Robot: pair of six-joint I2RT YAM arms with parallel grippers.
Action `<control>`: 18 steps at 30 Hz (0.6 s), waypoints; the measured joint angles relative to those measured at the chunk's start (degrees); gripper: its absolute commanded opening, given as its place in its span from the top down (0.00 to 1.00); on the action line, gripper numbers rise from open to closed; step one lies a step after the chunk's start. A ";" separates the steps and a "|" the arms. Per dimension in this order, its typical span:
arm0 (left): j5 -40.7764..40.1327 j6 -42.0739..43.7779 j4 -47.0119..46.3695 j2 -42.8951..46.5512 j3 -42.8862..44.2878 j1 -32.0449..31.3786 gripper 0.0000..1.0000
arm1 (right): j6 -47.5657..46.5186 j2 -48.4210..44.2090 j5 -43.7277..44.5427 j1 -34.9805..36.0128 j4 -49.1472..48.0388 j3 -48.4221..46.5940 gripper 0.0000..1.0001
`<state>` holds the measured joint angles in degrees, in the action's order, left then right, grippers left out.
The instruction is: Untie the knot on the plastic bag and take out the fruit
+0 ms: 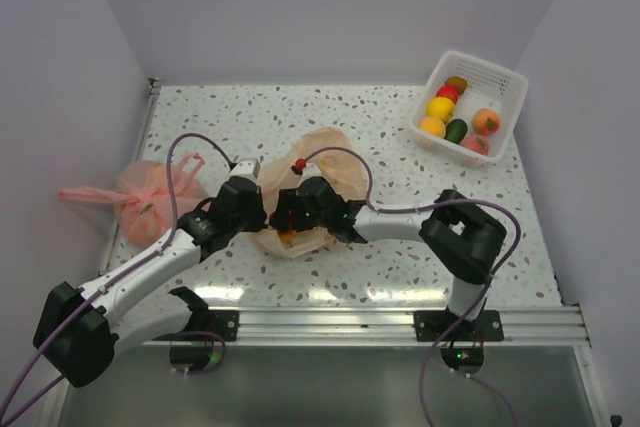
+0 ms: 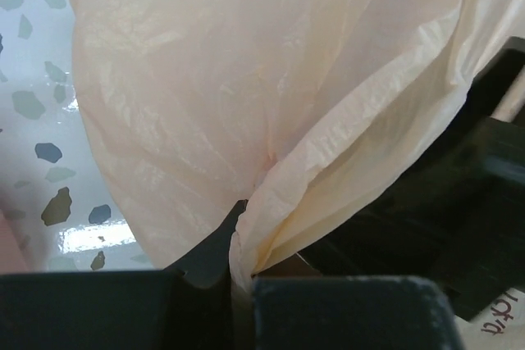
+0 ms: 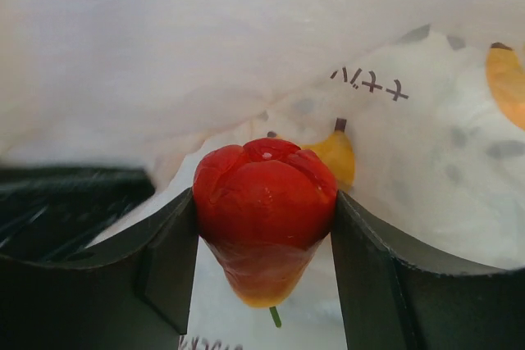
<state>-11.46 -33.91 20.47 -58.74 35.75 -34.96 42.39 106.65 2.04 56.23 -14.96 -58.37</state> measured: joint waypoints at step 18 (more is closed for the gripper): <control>-4.42 2.10 0.92 -2.64 1.77 0.07 1.00 | -22.77 -29.24 -2.08 -4.96 26.49 -8.63 1.00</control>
<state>-15.88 -31.81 21.39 -61.39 37.52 -34.89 19.62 77.41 -0.03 51.27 11.53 -67.00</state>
